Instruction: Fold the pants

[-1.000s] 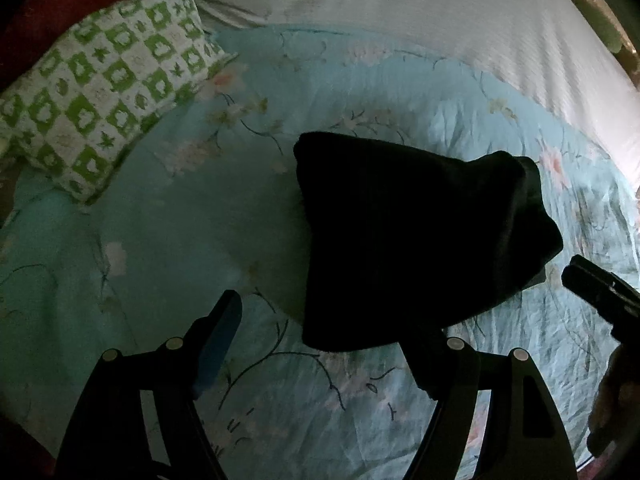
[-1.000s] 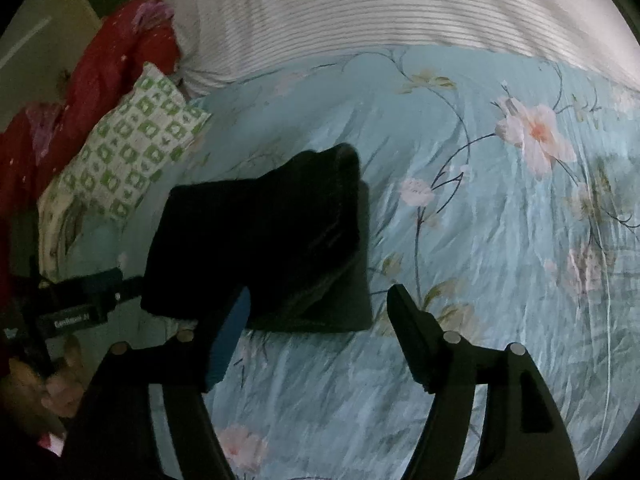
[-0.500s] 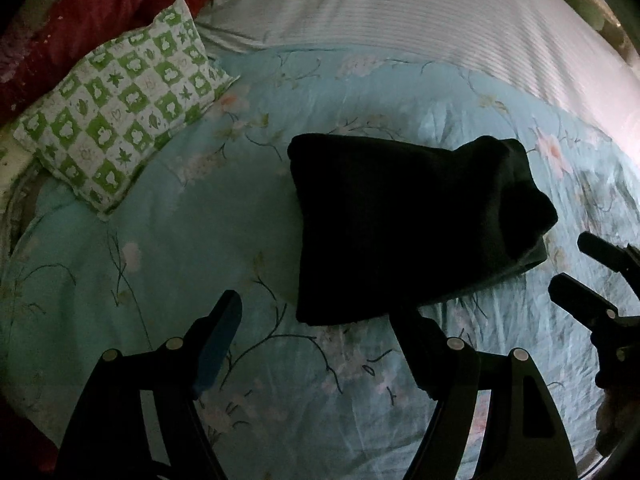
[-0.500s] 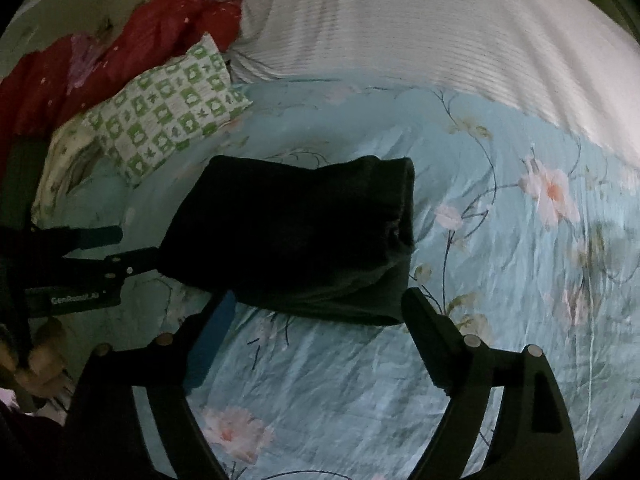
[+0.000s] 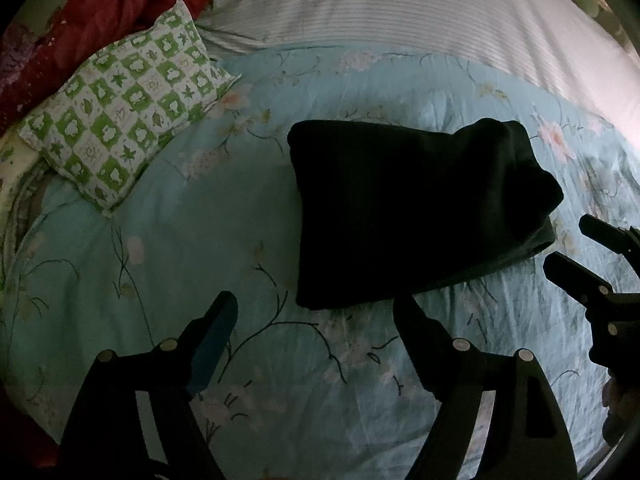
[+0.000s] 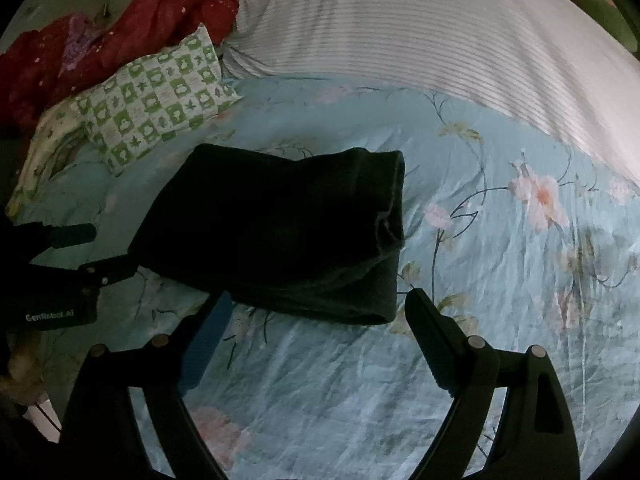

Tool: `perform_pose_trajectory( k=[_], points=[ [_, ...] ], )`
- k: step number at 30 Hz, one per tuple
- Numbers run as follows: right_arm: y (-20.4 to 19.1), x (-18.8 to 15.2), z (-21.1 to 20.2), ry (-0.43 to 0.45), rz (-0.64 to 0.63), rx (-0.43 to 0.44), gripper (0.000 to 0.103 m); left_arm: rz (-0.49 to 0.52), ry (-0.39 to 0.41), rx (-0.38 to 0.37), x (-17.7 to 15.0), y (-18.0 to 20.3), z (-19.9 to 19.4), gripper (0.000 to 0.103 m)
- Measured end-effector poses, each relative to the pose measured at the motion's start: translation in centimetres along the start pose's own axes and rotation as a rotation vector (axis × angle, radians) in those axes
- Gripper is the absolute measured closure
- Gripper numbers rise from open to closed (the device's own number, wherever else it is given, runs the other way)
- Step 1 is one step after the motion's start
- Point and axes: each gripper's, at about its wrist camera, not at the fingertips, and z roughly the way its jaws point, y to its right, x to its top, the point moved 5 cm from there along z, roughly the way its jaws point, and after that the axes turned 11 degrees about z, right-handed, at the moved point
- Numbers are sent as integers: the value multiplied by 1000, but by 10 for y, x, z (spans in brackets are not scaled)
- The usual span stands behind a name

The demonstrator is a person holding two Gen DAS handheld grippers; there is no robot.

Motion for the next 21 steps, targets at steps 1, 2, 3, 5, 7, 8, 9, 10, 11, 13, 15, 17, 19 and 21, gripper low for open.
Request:
perform_pose_trajectory(
  k=[1,2,3,5,7,8,9,10,11,13,15,17,19,21],
  points=[
    [0,0,1,2,0,-1,14,0,1,2,0,0,0,22],
    [0,-1,1,3,0,1,14,1,5,6,0,0,0,22],
    [-1,-1,1,6,0,3,14,1,9,10,0,0,-1,22],
    [-1,-1,2,10,1,8,14,3,17,16,0,0,-2,21],
    [-1,-2,2,24,4,10,14,7,27,25,1,0,-2,21],
    [-1,-2,1,31,5,11,14,8,31,29,1,0,-2,21],
    [-1,-2,1,40,7,10,14,10,35,33,1,0,-3,21],
    [-2,-2,1,47,9,10,14,12,37,34,1,0,-2,21],
    [-2,-2,1,51,10,10,14,14,38,35,1,0,-2,21],
    [-3,-2,2,59,10,6,14,18,39,36,1,1,-1,20],
    [-4,-3,4,58,9,1,14,20,37,37,0,2,0,20],
    [-4,-4,5,58,9,0,14,21,33,34,0,3,2,20],
    [-4,-5,5,56,12,-1,14,23,30,32,-1,4,2,20],
    [-3,-5,6,55,13,1,14,26,30,30,-1,5,2,20]
  ],
)
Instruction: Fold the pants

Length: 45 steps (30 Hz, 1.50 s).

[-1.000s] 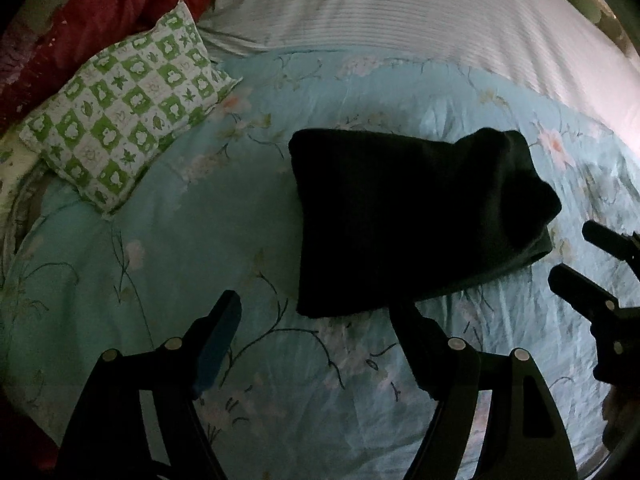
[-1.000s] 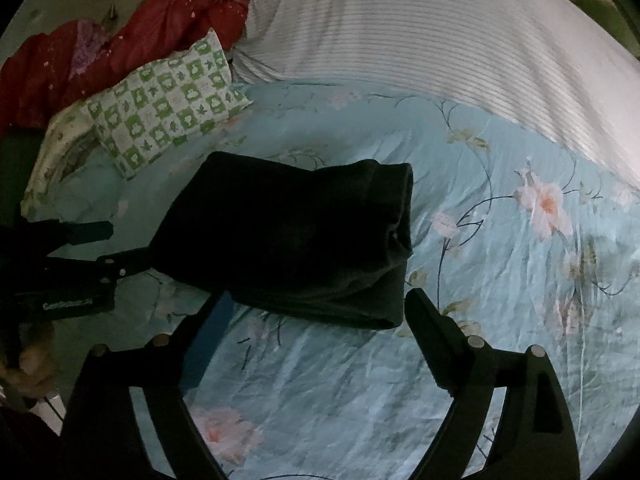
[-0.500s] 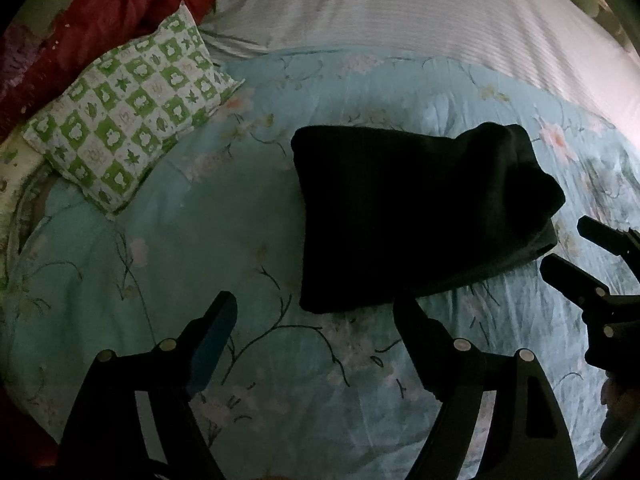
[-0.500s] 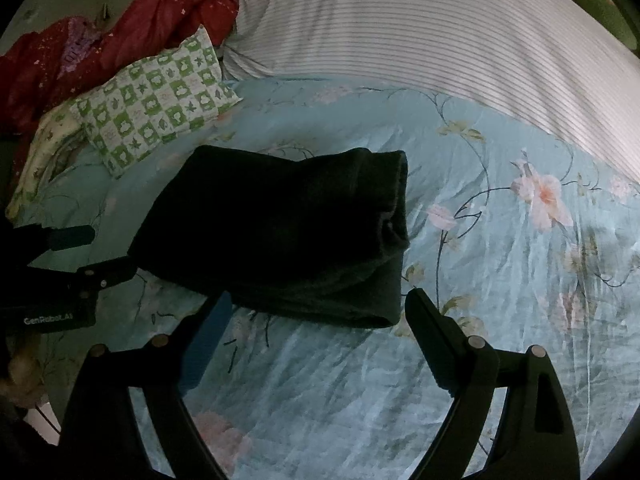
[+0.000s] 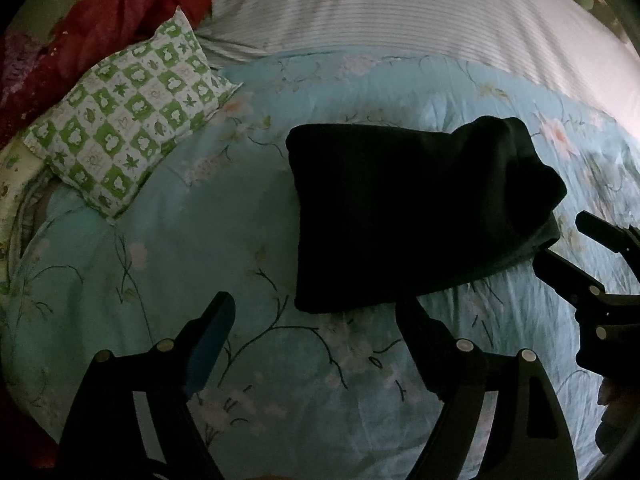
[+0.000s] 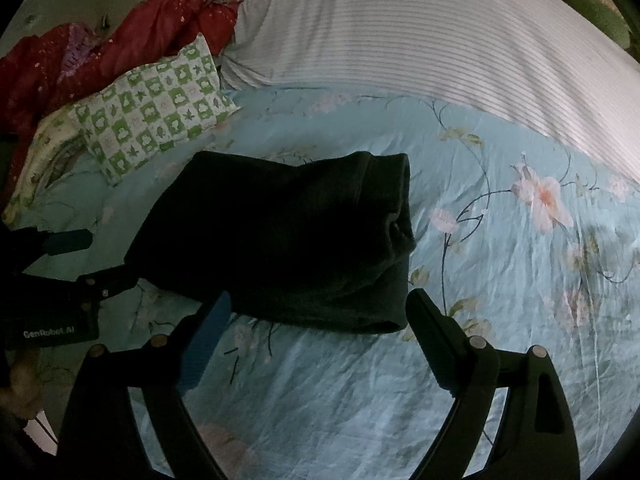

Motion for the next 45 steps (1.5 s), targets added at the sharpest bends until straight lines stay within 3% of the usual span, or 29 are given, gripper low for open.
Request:
perform_pose_trajectory(
  k=[45],
  points=[
    [0,9,-1,20,-14,0,13,17,-6,-27,5,5,1,18]
  ],
)
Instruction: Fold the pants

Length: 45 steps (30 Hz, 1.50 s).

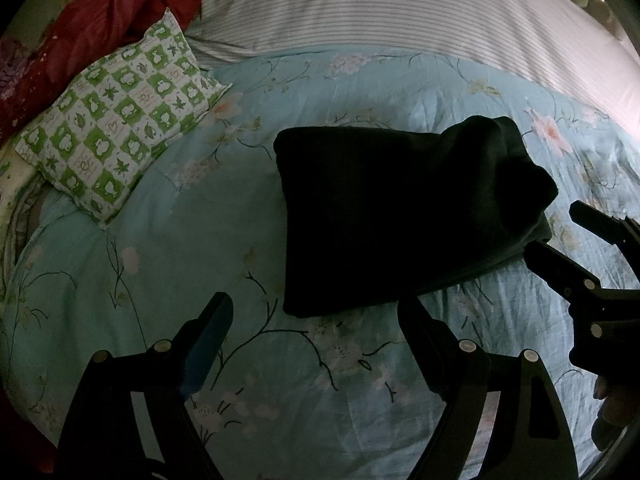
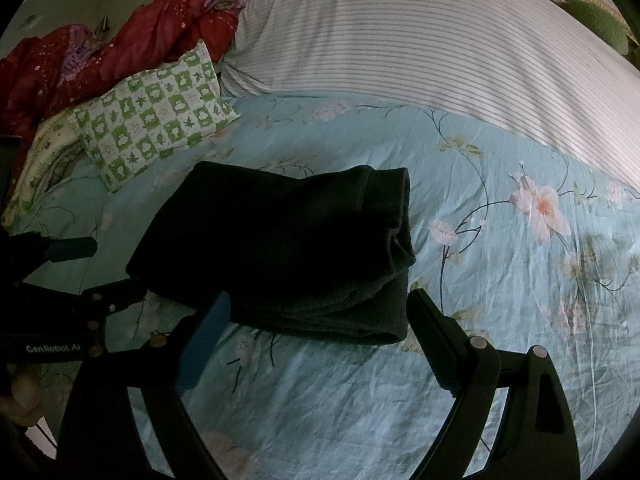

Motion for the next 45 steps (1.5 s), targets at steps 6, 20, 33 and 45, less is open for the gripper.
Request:
perform_pose_trajectory(
  k=[6,20,33,45],
  points=[
    [0,0,0,2,1,0,13,-1,-2,1,0,1,-2,18],
    [0,0,-1,4,-3,-1,13,-2,-2,2,-1,3,-4,17],
    [1,3,-2,6,0,-5,13,0,-3,0,-1,3,-3,17],
    [1,4,-2,7,0,-8,13,-1,-3,-1,1,3,-2,17]
  ],
)
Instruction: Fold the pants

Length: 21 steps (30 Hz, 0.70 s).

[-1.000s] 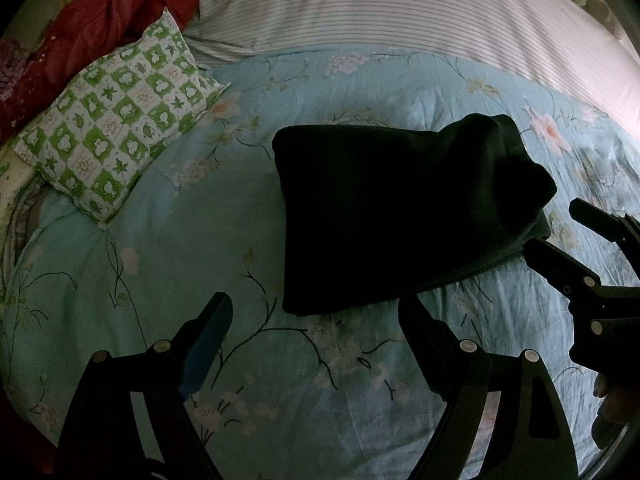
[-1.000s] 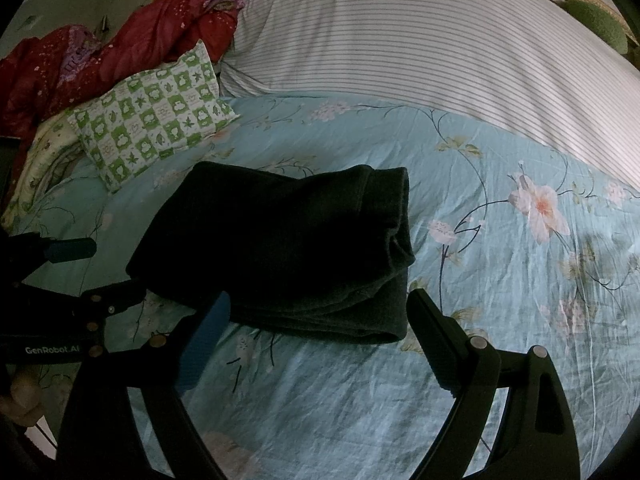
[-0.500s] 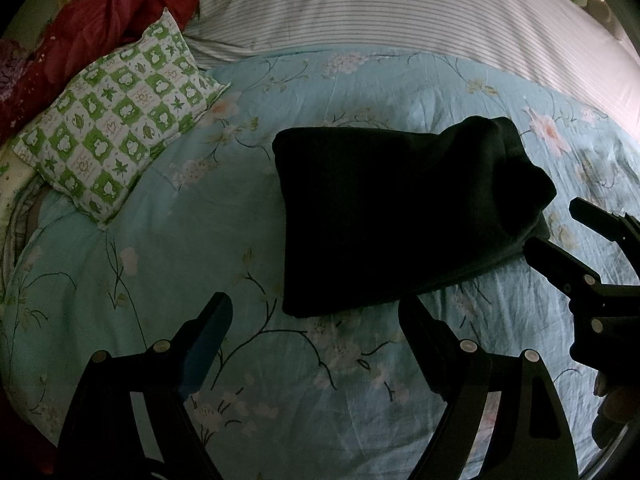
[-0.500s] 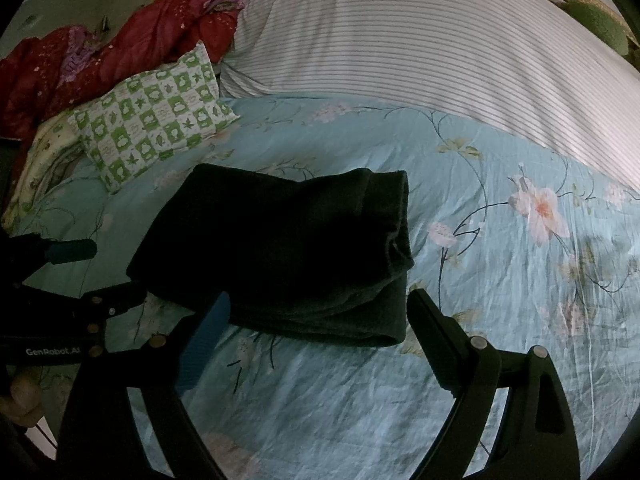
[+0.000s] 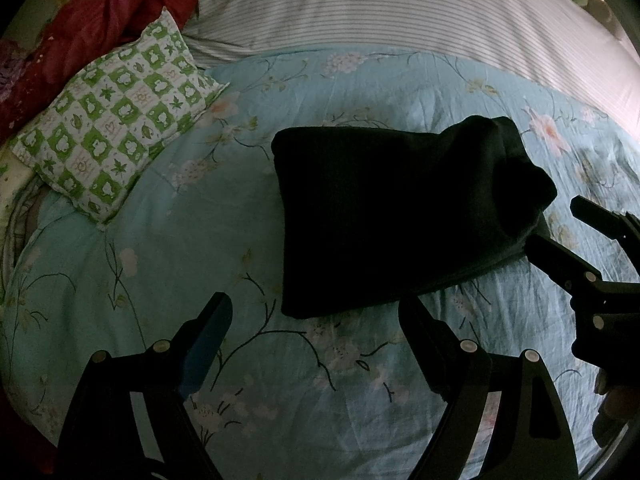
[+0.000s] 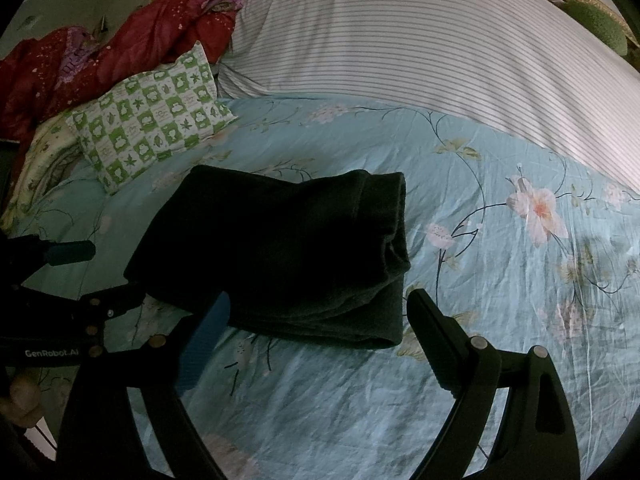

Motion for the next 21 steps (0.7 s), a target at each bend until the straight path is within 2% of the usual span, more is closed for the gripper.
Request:
perform_pose_trajectory(
  k=[21],
  points=[
    [10,13,-3,19,37,5,13,-34,-13,2,11,-7,-1,17]
  ],
)
